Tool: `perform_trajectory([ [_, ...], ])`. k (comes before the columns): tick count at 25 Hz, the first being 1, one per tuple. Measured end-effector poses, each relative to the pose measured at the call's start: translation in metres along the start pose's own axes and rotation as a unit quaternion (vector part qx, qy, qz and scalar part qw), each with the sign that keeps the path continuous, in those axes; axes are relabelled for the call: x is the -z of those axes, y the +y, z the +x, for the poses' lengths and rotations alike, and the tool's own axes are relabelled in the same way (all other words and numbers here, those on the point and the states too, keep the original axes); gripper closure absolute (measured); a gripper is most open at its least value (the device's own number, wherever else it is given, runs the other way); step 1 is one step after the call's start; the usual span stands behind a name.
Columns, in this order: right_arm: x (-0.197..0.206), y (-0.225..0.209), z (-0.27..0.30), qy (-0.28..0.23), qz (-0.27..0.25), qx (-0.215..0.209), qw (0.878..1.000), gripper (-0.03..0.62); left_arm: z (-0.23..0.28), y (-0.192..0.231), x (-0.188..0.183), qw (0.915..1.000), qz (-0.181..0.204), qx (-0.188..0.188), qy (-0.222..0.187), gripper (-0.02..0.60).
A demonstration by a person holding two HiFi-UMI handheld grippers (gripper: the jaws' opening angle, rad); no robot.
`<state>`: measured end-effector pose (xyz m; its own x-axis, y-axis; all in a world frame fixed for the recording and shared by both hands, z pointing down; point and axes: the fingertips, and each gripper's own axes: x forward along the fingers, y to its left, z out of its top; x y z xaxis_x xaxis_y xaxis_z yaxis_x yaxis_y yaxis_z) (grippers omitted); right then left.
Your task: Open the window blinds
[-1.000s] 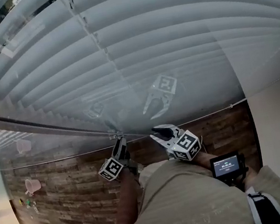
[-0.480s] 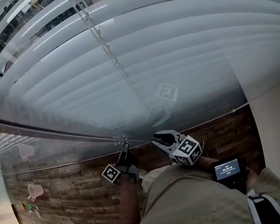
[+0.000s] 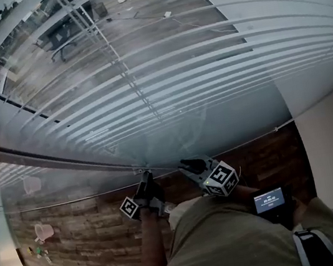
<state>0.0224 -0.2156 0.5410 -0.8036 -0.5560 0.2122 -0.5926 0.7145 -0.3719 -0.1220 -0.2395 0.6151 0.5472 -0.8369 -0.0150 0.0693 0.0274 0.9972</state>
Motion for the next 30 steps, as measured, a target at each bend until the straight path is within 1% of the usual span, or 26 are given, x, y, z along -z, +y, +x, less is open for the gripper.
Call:
perform_trajectory([
  [5, -0.002, -0.001, 0.000, 0.001, 0.001, 0.002, 1.000, 0.499, 0.002, -0.001, -0.003, 1.0000, 0.002, 0.003, -0.001, 0.446],
  [7, -0.004, -0.002, -0.002, 0.001, 0.001, 0.007, 1.000, 0.499, 0.002, -0.003, -0.002, 0.9997, 0.022, -0.006, 0.002, 0.446],
  [9, -0.005, -0.004, -0.005, -0.002, -0.001, 0.017, 1.000, 0.499, 0.001, -0.005, 0.003, 0.9970, 0.069, -0.031, 0.015, 0.436],
  [10, -0.007, -0.006, -0.006, -0.004, -0.006, 0.022, 1.000, 0.499, 0.001, -0.007, 0.005, 0.9936, 0.101, -0.044, 0.022, 0.402],
  [11, -0.009, -0.008, -0.006, -0.007, -0.012, 0.027, 1.000, 0.499, 0.002, -0.012, 0.006, 0.9892, 0.134, -0.053, 0.027, 0.371],
  [13, -0.013, -0.011, -0.005, -0.009, -0.026, 0.034, 0.999, 0.499, 0.000, -0.021, 0.007, 0.9770, 0.200, -0.069, 0.029, 0.365],
  [14, -0.013, -0.013, -0.004, -0.008, -0.033, 0.036, 0.999, 0.499, -0.003, -0.022, 0.007, 0.9673, 0.239, -0.080, 0.028, 0.365],
  [15, -0.012, -0.015, -0.004, -0.006, -0.039, 0.039, 0.998, 0.499, -0.008, -0.022, 0.007, 0.9525, 0.288, -0.095, 0.030, 0.365],
  [16, -0.011, -0.016, -0.004, -0.005, -0.045, 0.041, 0.998, 0.499, -0.011, -0.021, 0.007, 0.9317, 0.344, -0.113, 0.035, 0.365],
  [17, -0.010, -0.017, -0.005, -0.004, -0.049, 0.043, 0.998, 0.499, -0.013, -0.022, 0.009, 0.9057, 0.401, -0.131, 0.042, 0.365],
  [18, -0.011, -0.017, -0.006, -0.004, -0.052, 0.045, 0.998, 0.499, -0.014, -0.024, 0.013, 0.8762, 0.456, -0.148, 0.049, 0.365],
  [19, -0.011, -0.018, -0.007, -0.003, -0.052, 0.047, 0.998, 0.499, -0.014, -0.028, 0.017, 0.8459, 0.504, -0.164, 0.054, 0.365],
  [20, -0.011, -0.018, -0.008, -0.002, -0.051, 0.050, 0.997, 0.499, -0.014, -0.032, 0.021, 0.8185, 0.544, -0.177, 0.057, 0.365],
  [21, -0.011, -0.019, -0.009, -0.001, -0.050, 0.051, 0.997, 0.499, -0.014, -0.036, 0.024, 0.7963, 0.573, -0.186, 0.057, 0.367],
  [22, -0.011, -0.019, -0.009, 0.000, -0.050, 0.052, 0.997, 0.499, -0.013, -0.041, 0.027, 0.7800, 0.594, -0.191, 0.054, 0.393],
  [23, -0.012, -0.020, -0.008, 0.000, -0.052, 0.052, 0.997, 0.499, -0.011, -0.045, 0.028, 0.7688, 0.608, -0.193, 0.049, 0.482],
  [24, -0.014, -0.021, -0.007, -0.001, -0.057, 0.053, 0.997, 0.499, -0.008, -0.048, 0.028, 0.7619, 0.616, -0.195, 0.045, 0.543],
  [25, -0.016, -0.022, -0.006, -0.003, -0.063, 0.053, 0.997, 0.499, -0.005, -0.049, 0.028, 0.7590, 0.619, -0.196, 0.044, 0.566],
  [27, -0.018, -0.022, -0.004, -0.006, -0.069, 0.053, 0.996, 0.499, -0.002, -0.047, 0.030, 0.7612, 0.616, -0.198, 0.049, 0.566],
  [29, -0.018, -0.022, -0.005, -0.008, -0.068, 0.055, 0.996, 0.499, 0.001, -0.044, 0.033, 0.7652, 0.610, -0.198, 0.056, 0.566],
  [30, -0.018, -0.022, -0.006, -0.008, -0.066, 0.057, 0.996, 0.499, 0.002, -0.044, 0.034, 0.7686, 0.606, -0.196, 0.059, 0.566],
])
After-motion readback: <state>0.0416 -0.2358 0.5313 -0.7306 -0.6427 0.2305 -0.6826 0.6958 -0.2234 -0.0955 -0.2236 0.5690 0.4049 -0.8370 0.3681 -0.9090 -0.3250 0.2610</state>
